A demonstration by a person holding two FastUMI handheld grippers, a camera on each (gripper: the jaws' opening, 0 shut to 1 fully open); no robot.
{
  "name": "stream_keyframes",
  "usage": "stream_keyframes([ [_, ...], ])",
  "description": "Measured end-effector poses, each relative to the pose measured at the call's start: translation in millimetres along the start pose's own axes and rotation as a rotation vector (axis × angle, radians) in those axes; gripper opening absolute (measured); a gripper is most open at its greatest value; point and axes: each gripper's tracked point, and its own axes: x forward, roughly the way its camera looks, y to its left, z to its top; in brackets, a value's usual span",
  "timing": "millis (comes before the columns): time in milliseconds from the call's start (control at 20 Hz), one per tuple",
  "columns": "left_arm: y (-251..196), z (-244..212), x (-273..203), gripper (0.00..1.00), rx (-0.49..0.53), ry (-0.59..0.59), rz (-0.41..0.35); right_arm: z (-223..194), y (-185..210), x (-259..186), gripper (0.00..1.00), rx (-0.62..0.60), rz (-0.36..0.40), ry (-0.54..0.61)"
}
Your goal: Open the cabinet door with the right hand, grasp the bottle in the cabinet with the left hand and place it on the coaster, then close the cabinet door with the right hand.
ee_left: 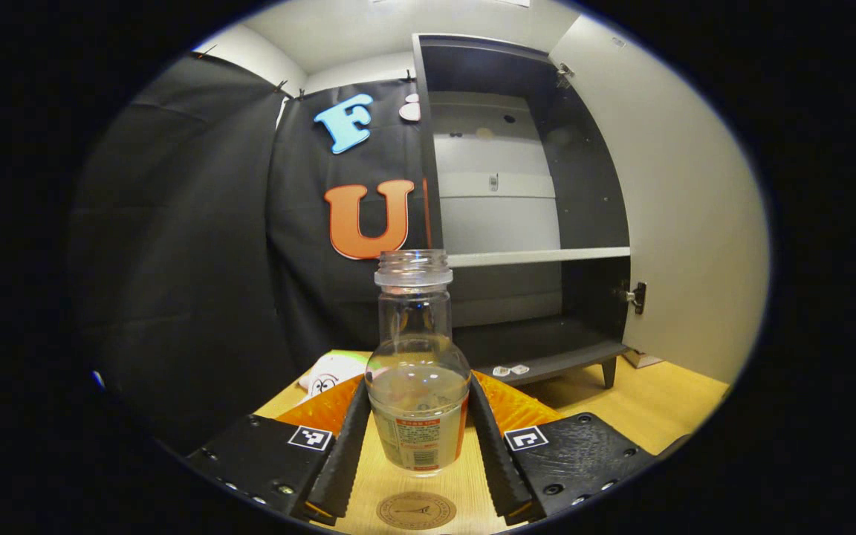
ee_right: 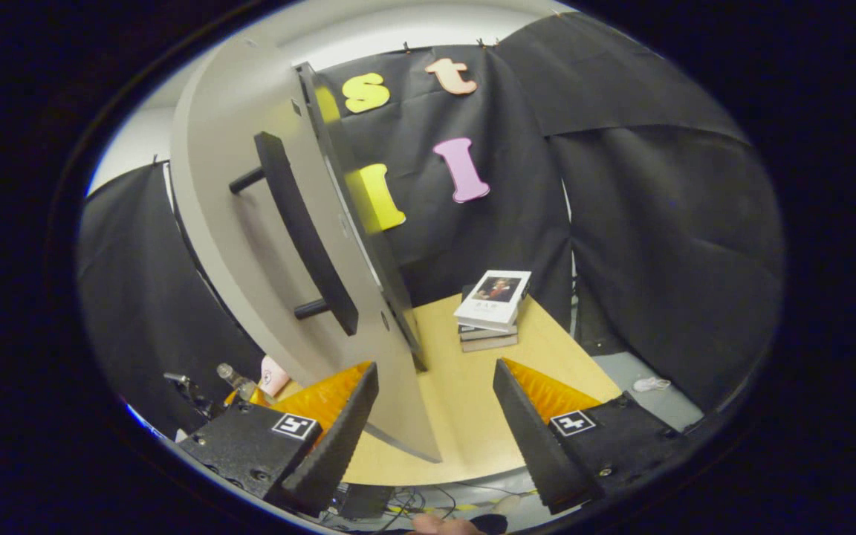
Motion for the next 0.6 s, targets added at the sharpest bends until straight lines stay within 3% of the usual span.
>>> stream_keyframes([
  [150,10.3,-58.9,2.5,0.70,-0.028,0.087,0.034,-19.1,-22.5,7.9,0.99,-0.097,-0.124,0.081],
  [300,22.2,-84.1,-3.2,0.70,-0.115,0.120,0.079,-19.0,-20.2,9.3,1.00,-0.103,-0.143,0.124],
  [400,20.1,-87.2,-5.2,0.70,-0.098,0.108,0.081,-19.3,-17.6,13.1,0.95,-0.112,-0.153,0.133],
  [600,6.6,-99.1,-10.3,0.69,-0.091,0.137,0.024,-15.1,-21.9,22.6,1.00,-0.144,-0.205,0.147],
])
